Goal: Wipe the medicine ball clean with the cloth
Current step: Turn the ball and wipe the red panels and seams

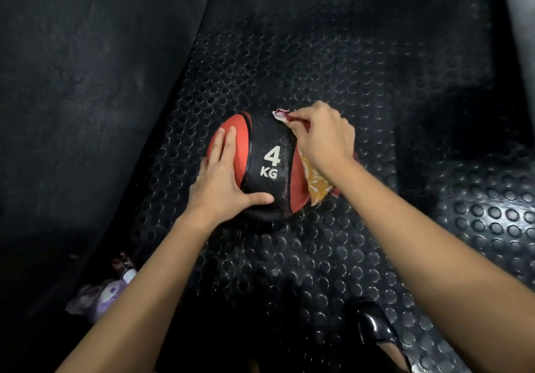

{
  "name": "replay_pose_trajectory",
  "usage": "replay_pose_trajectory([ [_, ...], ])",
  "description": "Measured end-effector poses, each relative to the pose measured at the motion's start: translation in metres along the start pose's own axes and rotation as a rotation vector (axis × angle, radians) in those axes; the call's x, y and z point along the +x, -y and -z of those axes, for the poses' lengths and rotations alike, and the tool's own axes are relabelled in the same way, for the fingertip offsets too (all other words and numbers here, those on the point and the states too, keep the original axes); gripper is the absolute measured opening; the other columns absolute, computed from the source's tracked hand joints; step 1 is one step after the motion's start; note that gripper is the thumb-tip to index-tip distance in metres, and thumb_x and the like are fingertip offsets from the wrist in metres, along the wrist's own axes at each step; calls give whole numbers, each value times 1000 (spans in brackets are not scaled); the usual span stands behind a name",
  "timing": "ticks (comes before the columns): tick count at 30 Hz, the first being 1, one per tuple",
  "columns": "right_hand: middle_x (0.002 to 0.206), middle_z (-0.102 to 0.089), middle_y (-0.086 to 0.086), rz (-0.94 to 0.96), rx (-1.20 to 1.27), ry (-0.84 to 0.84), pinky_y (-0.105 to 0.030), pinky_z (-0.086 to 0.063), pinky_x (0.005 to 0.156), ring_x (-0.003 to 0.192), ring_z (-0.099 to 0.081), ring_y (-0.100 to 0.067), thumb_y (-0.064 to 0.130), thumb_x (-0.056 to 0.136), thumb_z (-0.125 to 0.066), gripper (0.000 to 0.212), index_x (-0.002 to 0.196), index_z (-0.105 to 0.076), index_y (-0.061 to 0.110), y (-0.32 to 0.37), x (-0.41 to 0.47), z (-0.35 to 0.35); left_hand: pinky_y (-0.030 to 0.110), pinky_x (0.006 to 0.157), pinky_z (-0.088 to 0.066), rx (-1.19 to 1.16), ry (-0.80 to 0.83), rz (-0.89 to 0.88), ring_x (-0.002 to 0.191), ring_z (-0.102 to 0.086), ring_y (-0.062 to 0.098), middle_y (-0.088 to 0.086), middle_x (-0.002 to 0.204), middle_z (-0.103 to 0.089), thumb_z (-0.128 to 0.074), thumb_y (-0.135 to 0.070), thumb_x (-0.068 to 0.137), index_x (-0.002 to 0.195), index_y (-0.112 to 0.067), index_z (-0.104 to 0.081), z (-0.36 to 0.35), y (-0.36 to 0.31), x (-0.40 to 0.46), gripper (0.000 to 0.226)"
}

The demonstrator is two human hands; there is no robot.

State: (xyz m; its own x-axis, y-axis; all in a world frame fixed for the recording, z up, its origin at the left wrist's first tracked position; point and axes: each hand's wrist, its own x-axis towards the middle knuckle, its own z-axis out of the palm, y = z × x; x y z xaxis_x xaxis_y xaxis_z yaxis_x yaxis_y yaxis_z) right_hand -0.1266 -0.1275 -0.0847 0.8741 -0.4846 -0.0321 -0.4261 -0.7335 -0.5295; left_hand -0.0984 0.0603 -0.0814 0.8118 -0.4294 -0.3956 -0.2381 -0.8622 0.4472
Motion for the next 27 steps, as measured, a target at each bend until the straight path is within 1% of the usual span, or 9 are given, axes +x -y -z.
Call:
replay_pose_trajectory([
  [4, 102, -57, 7, 124, 6, -13, -26, -35, 62, 76, -59, -15, 30, 95, -52, 24, 115, -66, 33, 7, -36, -1, 56, 108, -29, 20, -4, 5, 146, -16, 22, -23, 156, 17, -84, -60, 49, 149, -37, 13, 2, -1, 4, 142],
  [7, 97, -57, 6, 200, -22, -31, -23, -31, 54, 72, -61, -19, 32, 93, -55, 23, 113, -67, 33, 4, -41, 1, 56, 108, -28, 16, -7, 2, 146, -14, 23, -22, 156, 18, -84, -60, 50, 149, -37, 14, 0, 0, 2, 141],
  [9, 100, -56, 8, 136, -50, -16, -25, -31, 57, 79, -60, -17, 34, 95, -50, 25, 115, -65, 36, 2, -23, 1, 57, 109, -28, 15, -9, 5, 146, -13, 24, -21, 156, 18, -83, -61, 50, 149, -37, 14, -2, 0, 1, 140],
  [11, 102, -56, 7, 94, -43, -43, -28, -38, 62, 79, -61, -18, 31, 96, -50, 25, 114, -66, 35, 4, -19, -1, 58, 109, -28, 25, -8, 13, 146, -14, 24, -21, 156, 17, -83, -61, 50, 148, -37, 14, -2, -1, 2, 141],
  [14, 93, -58, 2, 166, 13, -69, -31, -48, 52, 61, -60, -23, 24, 90, -59, 20, 106, -71, 27, 11, -48, -8, 55, 110, -30, 18, -7, 24, 145, -18, 24, -20, 156, 16, -83, -62, 49, 149, -37, 14, 1, -2, 7, 141],
  [17, 90, -59, 2, 229, 8, -88, -29, -46, 46, 55, -60, -24, 24, 87, -63, 19, 103, -72, 27, 8, -57, -9, 55, 110, -29, 11, -9, 24, 145, -16, 27, -20, 156, 17, -83, -62, 50, 148, -37, 14, 0, -2, 7, 140],
  [21, 102, -55, 7, 92, -55, -72, -27, -34, 62, 78, -61, -18, 33, 96, -50, 25, 116, -65, 35, 6, -17, -4, 58, 108, -27, 19, -11, 44, 146, -15, 29, -19, 157, 17, -83, -61, 51, 148, -38, 15, -3, -5, 4, 140],
  [25, 90, -58, 4, 190, 9, -105, -24, -35, 48, 58, -59, -20, 25, 90, -61, 19, 105, -71, 28, 7, -49, -7, 54, 109, -31, 15, -8, 40, 145, -19, 26, -18, 157, 16, -83, -61, 49, 149, -36, 13, 2, -5, 7, 141],
  [27, 89, -59, 5, 227, 20, -109, -24, -39, 47, 57, -60, -21, 26, 88, -63, 18, 103, -72, 29, 2, -58, -7, 55, 109, -31, 9, -11, 40, 145, -17, 27, -19, 157, 17, -83, -61, 50, 149, -37, 13, 1, -3, 6, 140],
])
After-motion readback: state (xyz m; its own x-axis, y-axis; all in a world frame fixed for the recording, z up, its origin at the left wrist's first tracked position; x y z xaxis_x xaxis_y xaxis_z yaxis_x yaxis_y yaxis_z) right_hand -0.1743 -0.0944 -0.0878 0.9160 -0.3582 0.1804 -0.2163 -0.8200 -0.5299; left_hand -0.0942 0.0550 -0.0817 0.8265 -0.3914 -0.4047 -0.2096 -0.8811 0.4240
